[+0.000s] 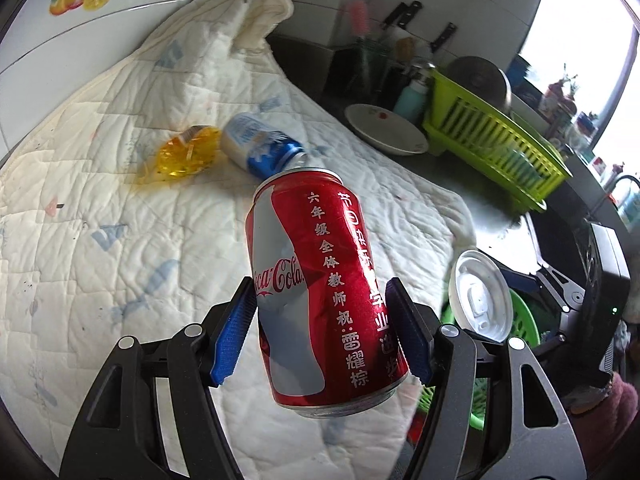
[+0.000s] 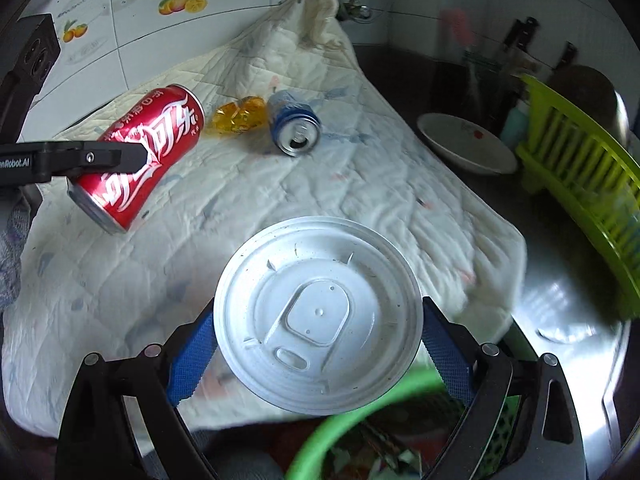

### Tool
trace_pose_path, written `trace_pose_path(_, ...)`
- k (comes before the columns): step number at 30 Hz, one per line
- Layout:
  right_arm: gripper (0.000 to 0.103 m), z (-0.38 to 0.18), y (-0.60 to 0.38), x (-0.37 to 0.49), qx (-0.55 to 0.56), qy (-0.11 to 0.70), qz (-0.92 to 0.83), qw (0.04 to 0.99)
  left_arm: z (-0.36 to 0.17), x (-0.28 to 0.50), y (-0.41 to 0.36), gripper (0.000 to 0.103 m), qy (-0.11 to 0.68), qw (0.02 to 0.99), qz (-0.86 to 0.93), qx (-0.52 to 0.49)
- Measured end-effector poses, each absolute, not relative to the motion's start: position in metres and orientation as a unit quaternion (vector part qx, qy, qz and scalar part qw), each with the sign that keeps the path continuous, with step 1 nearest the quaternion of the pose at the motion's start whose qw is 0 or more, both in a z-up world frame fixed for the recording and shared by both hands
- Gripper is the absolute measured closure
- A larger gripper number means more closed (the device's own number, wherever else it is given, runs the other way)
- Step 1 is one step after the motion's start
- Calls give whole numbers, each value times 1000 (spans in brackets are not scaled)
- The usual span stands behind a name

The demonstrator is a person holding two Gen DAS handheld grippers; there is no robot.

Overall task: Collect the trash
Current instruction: 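Carry the cola can and white lid to the green basket and release both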

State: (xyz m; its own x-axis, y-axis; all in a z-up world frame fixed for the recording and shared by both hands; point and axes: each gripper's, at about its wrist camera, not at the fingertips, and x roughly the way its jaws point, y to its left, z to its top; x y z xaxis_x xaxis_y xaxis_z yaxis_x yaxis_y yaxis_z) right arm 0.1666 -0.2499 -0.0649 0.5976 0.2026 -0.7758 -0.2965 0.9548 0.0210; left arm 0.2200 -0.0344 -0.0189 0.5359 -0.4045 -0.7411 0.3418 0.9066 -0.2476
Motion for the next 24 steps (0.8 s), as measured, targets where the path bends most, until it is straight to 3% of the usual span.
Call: trace_pose_path(24, 11, -111, -414, 37, 47, 473, -6, 880, -51, 141, -203, 38, 458, 824, -334, 24)
